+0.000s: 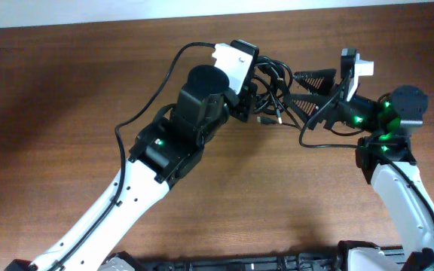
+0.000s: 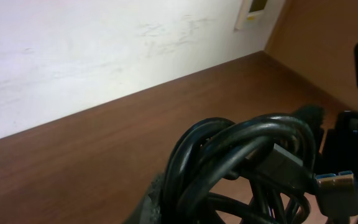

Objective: Untangle cables

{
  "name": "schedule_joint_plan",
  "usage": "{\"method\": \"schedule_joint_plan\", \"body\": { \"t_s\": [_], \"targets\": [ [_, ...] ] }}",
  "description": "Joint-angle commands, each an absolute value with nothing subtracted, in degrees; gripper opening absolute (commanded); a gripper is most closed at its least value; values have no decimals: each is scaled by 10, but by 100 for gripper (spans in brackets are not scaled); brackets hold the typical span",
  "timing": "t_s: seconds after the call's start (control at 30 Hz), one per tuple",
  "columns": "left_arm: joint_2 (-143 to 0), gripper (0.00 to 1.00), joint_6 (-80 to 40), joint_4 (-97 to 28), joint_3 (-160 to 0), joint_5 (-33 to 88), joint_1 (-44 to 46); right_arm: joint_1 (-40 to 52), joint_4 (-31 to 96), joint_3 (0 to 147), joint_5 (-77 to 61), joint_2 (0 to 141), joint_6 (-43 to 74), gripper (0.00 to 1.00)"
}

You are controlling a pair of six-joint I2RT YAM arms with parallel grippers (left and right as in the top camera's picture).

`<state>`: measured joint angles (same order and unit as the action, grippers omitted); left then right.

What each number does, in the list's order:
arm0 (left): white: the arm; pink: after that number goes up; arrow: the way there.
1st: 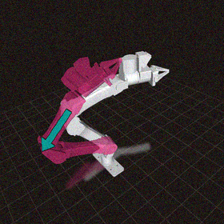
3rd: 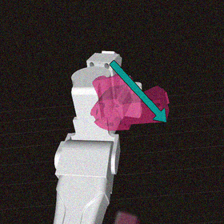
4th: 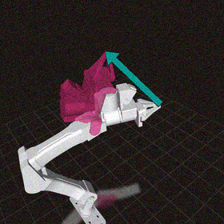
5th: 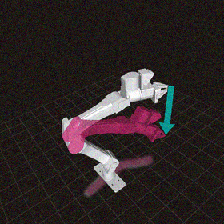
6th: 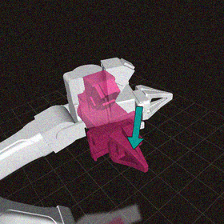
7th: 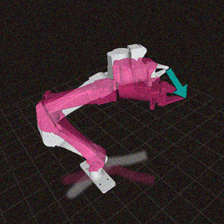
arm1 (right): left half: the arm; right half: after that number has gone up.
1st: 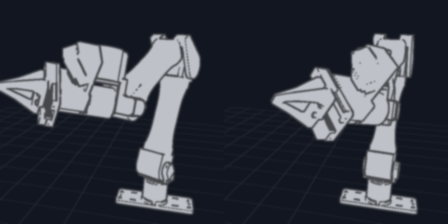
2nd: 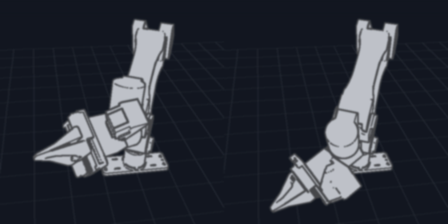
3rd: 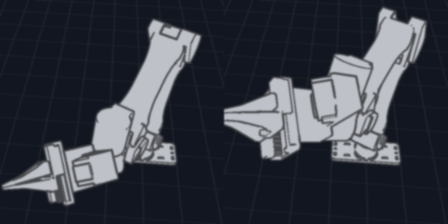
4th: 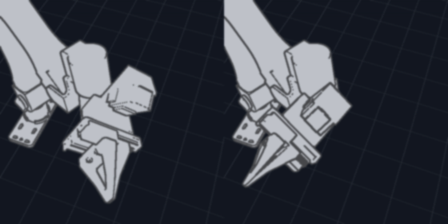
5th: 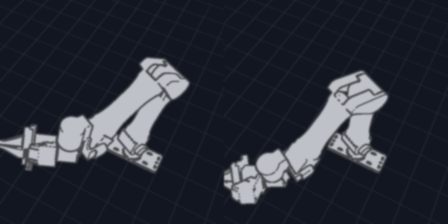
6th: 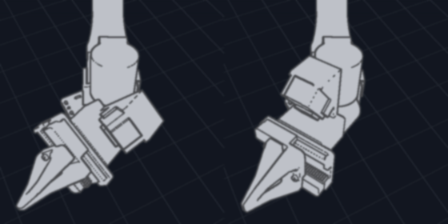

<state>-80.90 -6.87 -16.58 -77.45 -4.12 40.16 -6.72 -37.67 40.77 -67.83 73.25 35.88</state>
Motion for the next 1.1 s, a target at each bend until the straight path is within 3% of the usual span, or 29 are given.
{"method": "schedule_joint_plan", "body": {
  "t_s": [0.0,0.2,0.37,0.57,0.7,0.83,1.07],
  "targets": [
    [-795,0,-88,-159,-781,-89,399,-64,-377,410,-648,722,370,98],
    [-795,0,-152,-161,-781,-118,366,-64,-328,450,-646,716,380,98],
    [-795,0,-197,-168,-781,-116,334,-64,-178,555,-631,716,349,98],
    [-795,0,-197,-175,-781,-116,333,-52,180,698,-499,716,140,98],
    [-795,0,-197,-173,-781,-80,333,-6,330,757,-374,716,-1,98],
    [-795,0,-197,-172,-781,-47,336,61,362,762,-299,716,-81,98],
    [-795,0,-197,-172,-781,-47,366,121,362,762,-177,716,-73,98]
  ]
}}
